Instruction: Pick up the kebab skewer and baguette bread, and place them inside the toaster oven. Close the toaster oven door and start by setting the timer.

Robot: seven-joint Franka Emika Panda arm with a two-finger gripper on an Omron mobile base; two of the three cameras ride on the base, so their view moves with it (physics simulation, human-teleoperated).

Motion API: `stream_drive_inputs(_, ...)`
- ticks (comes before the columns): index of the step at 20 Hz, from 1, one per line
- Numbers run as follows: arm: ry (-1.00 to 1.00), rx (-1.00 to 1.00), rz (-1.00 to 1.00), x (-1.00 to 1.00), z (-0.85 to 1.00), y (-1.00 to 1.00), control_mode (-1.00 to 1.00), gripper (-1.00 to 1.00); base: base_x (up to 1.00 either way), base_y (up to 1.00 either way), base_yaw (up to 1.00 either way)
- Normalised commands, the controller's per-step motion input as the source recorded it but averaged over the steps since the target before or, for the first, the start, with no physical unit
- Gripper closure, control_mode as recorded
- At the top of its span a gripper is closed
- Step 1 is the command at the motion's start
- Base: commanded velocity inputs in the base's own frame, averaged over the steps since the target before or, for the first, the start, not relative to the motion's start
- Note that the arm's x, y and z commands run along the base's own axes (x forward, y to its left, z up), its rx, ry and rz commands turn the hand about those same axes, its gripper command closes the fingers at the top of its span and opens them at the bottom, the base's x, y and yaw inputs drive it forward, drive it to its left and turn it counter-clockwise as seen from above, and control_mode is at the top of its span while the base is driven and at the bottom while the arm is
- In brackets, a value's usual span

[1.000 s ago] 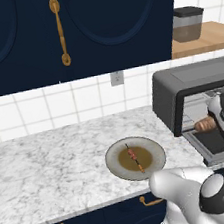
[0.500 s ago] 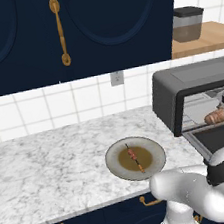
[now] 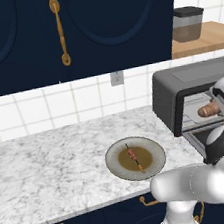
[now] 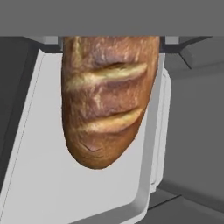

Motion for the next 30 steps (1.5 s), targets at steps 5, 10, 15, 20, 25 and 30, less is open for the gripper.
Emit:
stream_drive_inputs(5,0.00,0.00,0.00,0.32,-0.04,-0.18,-1.00,1.00,0.00,0.00,0.00)
stream_drive_inputs(10,0.00,0.00,-0.05,0.01,0.08,-0.07,-1.00,1.00,0.00,0.00,0.00)
stream_drive_inputs(15,-0.01,0.03,-0.08,-0.01,0.14,-0.10,-1.00,1.00,0.00,0.00,0.00)
stream_drive_inputs(20,-0.03,0.01,-0.03,0.18,0.00,0.00,-1.00,1.00,0.00,0.00,0.00)
stream_drive_inputs(25,-0.01,0.00,-0.01,0.28,0.00,0.01,-1.00,1.00,0.00,0.00,0.00)
stream_drive_inputs(30,0.00,0.00,0.00,0.33,0.00,0.08,-1.00,-1.00,0.00,0.00,0.00)
